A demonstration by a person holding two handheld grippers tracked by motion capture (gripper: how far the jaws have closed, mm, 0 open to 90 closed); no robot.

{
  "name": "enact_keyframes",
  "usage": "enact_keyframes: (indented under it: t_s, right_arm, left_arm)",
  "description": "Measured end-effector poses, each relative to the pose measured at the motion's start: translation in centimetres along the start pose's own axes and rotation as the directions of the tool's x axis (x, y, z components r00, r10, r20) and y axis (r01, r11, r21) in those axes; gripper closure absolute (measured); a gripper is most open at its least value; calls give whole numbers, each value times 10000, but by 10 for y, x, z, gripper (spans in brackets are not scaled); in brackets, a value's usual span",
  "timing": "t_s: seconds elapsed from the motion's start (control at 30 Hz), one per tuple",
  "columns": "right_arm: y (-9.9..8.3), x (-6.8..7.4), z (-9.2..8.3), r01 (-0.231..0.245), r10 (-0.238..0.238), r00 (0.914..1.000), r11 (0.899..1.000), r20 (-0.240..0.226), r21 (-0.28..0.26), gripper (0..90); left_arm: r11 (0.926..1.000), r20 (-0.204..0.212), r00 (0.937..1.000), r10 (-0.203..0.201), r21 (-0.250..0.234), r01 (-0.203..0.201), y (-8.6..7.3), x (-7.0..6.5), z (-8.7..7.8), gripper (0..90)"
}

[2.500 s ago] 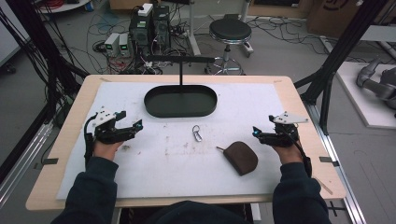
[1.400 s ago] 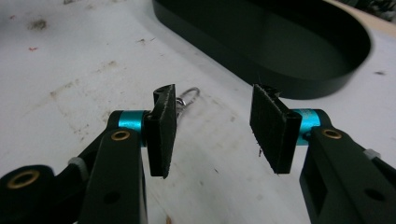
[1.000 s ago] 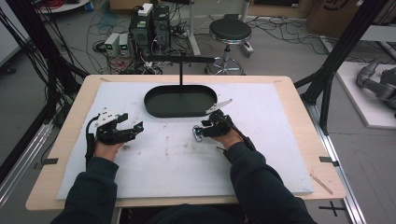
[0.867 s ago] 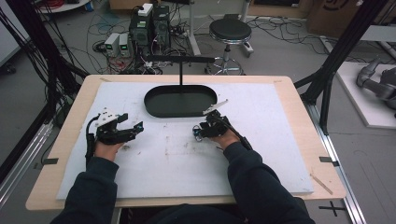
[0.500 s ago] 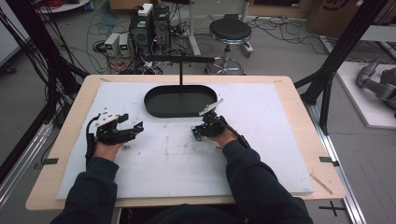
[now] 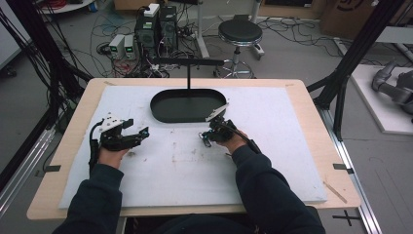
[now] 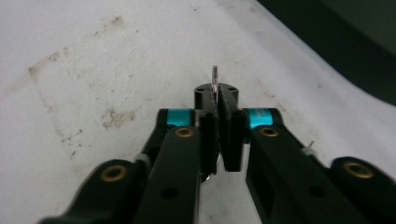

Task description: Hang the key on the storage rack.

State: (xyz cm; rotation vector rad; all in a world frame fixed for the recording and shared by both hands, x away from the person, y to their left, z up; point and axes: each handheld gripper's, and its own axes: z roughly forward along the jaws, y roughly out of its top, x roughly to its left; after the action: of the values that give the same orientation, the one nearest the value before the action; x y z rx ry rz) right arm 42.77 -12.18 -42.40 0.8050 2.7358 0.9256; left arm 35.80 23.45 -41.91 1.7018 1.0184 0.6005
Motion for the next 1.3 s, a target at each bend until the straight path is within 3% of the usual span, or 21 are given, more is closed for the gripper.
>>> enact_keyframes:
  t_s: [0.2, 0.47, 0.5, 0.6, 0.77, 0.87, 0.9, 0.93, 1.0, 1.03, 1.13, 1.23, 1.3]
  right_arm:
    - [0, 1, -1, 419, -419, 9991, 9991, 26, 56, 900]
    - [6, -2, -20, 688, -656, 9974, 9913, 312, -1126, 900]
    - [9, -5, -28, 606, -558, 9978, 9860, 351, -1554, 900]
    - [14, -11, -37, 721, -615, 9963, 9787, 605, -1921, 900]
    - [36, -25, -65, 1037, -561, 9858, 9448, 1583, -3108, 900]
    - [42, -31, -72, 1056, -451, 9807, 9411, 1901, -3213, 900]
    - [47, -39, -78, 1040, -282, 9757, 9325, 2173, -3460, 900]
    - [47, -39, -78, 1040, -282, 9757, 9325, 2173, -3460, 900]
    - [52, -49, -82, 950, -95, 9705, 9335, 2410, -3458, 900]
    - [56, -61, -86, 779, 175, 9684, 9263, 2488, -3687, 900]
    - [61, -71, -88, 561, 439, 9665, 9252, 2528, -3752, 900]
    - [70, -86, -91, 492, 665, 9631, 9090, 2606, -4138, 900]
    - [72, -88, -91, 467, 702, 9617, 9106, 2651, -4107, 900]
  left_arm:
    - [10000, -37, 10000, 20, 49, -20, 0, 0, 0, 267]
    - [10000, -31, 10000, -2, 71, 2, 0, 0, 1, 268]
    - [9999, -4, 10000, 37, 96, -37, 0, 0, 1, 268]
    - [9999, -12, 10000, 46, 93, -46, 0, -1, 1, 268]
    - [9999, -31, 10000, 4, 120, -3, -1, 0, 2, 269]
    - [9999, -34, 10000, -33, 132, 34, -1, 1, 1, 270]
    - [9999, -31, 10000, -41, 119, 41, -1, 1, 1, 270]
    - [9999, -46, 10000, -38, 112, 39, -1, 1, 1, 270]
    - [9999, -26, 10000, -41, 126, 41, -1, 1, 2, 270]
    - [9999, -20, 10000, -40, 125, 40, -1, 1, 2, 271]
    - [9999, 16, 10000, -8, 163, 8, -1, 1, 2, 284]
    - [9998, 40, 10000, -70, 162, 70, -2, 2, 3, 284]
    - [9998, 37, 9999, -127, 138, 126, -2, 2, 3, 284]
